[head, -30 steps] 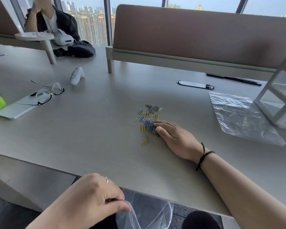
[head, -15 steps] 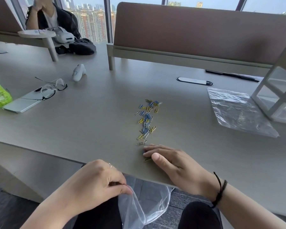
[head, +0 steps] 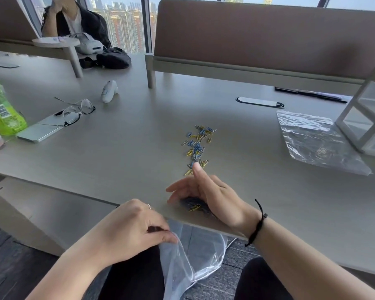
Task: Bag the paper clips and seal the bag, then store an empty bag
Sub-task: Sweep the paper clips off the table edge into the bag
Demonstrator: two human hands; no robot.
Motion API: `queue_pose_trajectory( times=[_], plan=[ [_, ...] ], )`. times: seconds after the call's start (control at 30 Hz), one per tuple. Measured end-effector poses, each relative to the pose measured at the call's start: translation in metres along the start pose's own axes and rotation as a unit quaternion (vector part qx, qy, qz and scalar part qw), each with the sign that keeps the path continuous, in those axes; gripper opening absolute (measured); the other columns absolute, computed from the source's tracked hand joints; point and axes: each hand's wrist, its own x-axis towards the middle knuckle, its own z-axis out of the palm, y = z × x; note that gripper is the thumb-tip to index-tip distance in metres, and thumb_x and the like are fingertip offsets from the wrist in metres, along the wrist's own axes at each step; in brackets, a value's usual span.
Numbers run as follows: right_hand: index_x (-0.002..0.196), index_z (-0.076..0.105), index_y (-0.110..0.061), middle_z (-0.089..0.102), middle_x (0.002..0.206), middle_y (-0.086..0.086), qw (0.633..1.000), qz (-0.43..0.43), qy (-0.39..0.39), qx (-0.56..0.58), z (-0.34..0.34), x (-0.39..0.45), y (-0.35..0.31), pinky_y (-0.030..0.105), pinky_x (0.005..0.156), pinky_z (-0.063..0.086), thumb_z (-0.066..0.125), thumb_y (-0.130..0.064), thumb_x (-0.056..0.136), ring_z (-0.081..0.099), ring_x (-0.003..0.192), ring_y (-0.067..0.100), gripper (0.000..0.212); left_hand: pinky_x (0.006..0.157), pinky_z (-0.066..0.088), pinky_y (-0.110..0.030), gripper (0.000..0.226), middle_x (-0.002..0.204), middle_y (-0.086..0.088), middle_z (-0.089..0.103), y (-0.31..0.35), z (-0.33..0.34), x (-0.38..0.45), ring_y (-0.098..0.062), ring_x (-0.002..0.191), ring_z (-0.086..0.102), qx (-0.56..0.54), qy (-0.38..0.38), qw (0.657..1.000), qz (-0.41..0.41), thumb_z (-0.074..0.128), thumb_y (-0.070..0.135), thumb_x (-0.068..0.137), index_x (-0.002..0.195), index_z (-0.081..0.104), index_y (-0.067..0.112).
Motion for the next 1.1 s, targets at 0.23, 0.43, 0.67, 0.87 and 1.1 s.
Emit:
queue_pose_trajectory(
  times=[0.23, 0.43, 0.67, 0.87, 1.1],
  plan=[
    [0.104, 0.067, 0.003, 0.071, 0.086, 0.023, 0.995, 0.0, -0.07, 0.066, 0.009, -0.022, 0.007, 0.037, 0.09, 0.049, 0.033, -0.087, 0.076, 0.067, 0.087, 0.03, 0.099, 0.051, 0.034, -0.013, 0.046, 0.056, 0.013, 0.061, -0.003, 0.001, 0.001, 0.006, 0.05, 0.048, -0.011, 0.006, 1.0, 0.007, 0.06, 0.069, 0.081, 0.076, 0.076, 0.026],
    [0.092, 0.068, 0.001, 0.063, 0.076, 0.024, 0.984, -0.017, -0.017, 0.176, 0.024, -0.033, 0.009, 0.038, 0.081, 0.047, 0.031, -0.079, 0.081, 0.061, 0.076, 0.031, 0.089, 0.051, 0.032, -0.011, 0.042, 0.05, 0.026, 0.048, -0.002, 0.0, 0.001, 0.006, 0.049, 0.048, -0.013, 0.002, 1.0, -0.002, 0.062, 0.067, 0.081, 0.075, 0.075, 0.027],
    [0.084, 0.073, -0.003, 0.067, 0.075, 0.023, 0.986, -0.066, 0.073, 0.133, 0.005, -0.012, -0.003, 0.034, 0.078, 0.053, 0.043, -0.083, 0.075, 0.065, 0.075, 0.029, 0.086, 0.051, 0.033, -0.012, 0.038, 0.051, 0.019, 0.051, -0.001, -0.001, 0.0, 0.001, 0.051, 0.047, -0.017, -0.004, 1.0, -0.012, 0.063, 0.066, 0.081, 0.076, 0.073, 0.029],
    [0.085, 0.072, -0.002, 0.072, 0.082, 0.021, 0.953, -0.071, 0.295, 0.019, -0.055, 0.054, -0.005, 0.05, 0.095, 0.049, 0.034, -0.053, 0.1, 0.068, 0.08, 0.024, 0.066, 0.053, 0.031, -0.009, 0.031, 0.052, 0.015, 0.052, 0.0, -0.004, 0.0, 0.001, 0.053, 0.047, -0.02, -0.027, 0.999, -0.022, 0.068, 0.059, 0.083, 0.075, 0.072, 0.03],
    [0.08, 0.075, -0.015, 0.075, 0.087, 0.014, 0.966, -0.036, 0.254, -0.033, -0.048, 0.091, -0.003, 0.039, 0.082, 0.049, 0.035, -0.065, 0.093, 0.07, 0.084, 0.027, 0.066, 0.054, 0.033, -0.009, 0.029, 0.06, 0.012, 0.063, -0.001, -0.008, 0.001, 0.002, 0.053, 0.051, -0.023, -0.029, 0.999, -0.008, 0.069, 0.058, 0.084, 0.077, 0.069, 0.03]
  ],
)
